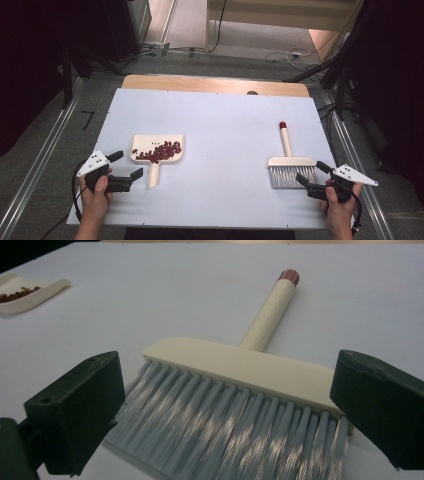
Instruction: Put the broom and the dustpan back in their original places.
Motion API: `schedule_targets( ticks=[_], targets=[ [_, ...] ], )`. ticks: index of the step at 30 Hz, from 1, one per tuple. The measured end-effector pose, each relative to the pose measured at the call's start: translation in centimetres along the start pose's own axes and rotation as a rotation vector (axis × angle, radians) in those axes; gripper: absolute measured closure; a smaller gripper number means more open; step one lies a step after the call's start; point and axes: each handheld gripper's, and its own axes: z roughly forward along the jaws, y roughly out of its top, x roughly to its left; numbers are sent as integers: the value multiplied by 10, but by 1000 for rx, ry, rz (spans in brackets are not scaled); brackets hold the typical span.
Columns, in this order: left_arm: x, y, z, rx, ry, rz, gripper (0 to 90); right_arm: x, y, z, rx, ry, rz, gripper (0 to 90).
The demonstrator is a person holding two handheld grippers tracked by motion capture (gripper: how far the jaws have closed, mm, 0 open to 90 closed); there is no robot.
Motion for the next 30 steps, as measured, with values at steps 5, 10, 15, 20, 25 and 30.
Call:
schedule_targets(
  ticks=[5, 10, 15, 20, 25, 30],
  targets=[
    [1, -3, 0, -14, 6, -3, 0, -2, -5, 0, -14, -2, 13, 0],
    [-1, -4, 3, -3, 8, 16, 0, -2, -6, 3, -14, -1, 19, 0],
    [-1, -5, 3, -9, 7, 12, 0, -3, -6, 2, -19, 2, 26, 0],
    [0, -5, 2, -19, 4, 6, 0, -3, -6, 3, -17, 5, 27, 0],
    [0, -5, 3, -16, 5, 10, 0, -3, -7, 3, -20, -4, 22, 0],
    [-2, -4, 7, 3, 10, 30, 0, -1, -6, 6, -5, 0, 10, 0]
  ],
)
